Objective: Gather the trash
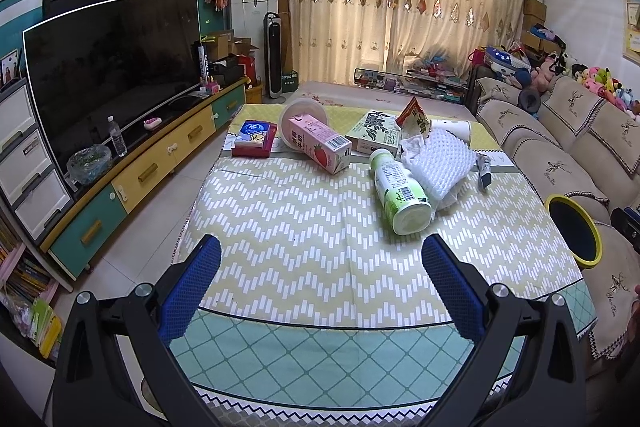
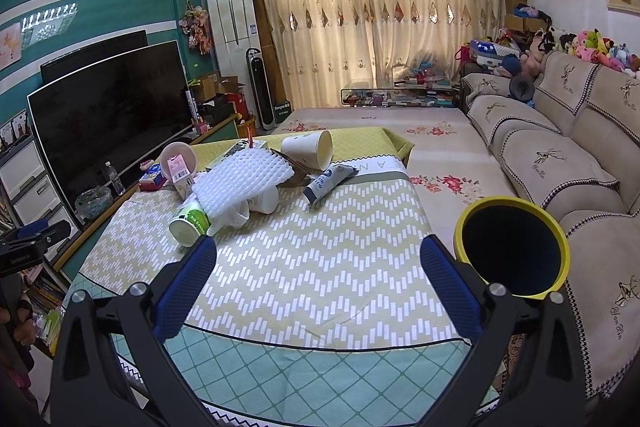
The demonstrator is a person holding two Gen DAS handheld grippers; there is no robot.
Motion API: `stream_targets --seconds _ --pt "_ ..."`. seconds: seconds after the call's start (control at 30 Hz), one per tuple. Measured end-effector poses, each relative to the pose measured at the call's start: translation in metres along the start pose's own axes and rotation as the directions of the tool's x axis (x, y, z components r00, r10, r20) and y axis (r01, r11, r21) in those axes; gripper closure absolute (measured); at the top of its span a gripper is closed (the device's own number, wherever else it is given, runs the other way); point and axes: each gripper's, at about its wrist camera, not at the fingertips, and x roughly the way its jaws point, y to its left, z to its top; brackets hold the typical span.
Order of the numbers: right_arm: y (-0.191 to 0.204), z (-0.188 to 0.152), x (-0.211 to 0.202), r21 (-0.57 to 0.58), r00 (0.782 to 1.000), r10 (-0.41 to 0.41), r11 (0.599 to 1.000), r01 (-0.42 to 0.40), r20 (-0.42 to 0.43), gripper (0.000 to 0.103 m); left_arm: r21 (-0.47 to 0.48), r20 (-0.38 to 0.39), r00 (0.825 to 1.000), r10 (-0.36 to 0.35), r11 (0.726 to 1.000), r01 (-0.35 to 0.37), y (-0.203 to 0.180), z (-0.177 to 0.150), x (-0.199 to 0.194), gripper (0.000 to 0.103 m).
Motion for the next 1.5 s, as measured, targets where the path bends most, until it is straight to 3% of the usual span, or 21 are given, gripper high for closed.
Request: stream_targets --seconds 1.0,1.5 --pt "-0.002 -0.002 0.004 0.005 1.0 -0.001 1.0 0.001 -0.009 0.006 0.008 -0.007 1.0 -0.005 1.0 0.005 -0.003 -0.001 0.003 0.004" --pt "-0.002 0.022 0.065 0.006 0.997 0.052 0.999 -0.052 -0.061 0.006 0.02 0.001 1.0 -0.019 1.0 0.019 -0.004 0.035 0.043 0.004"
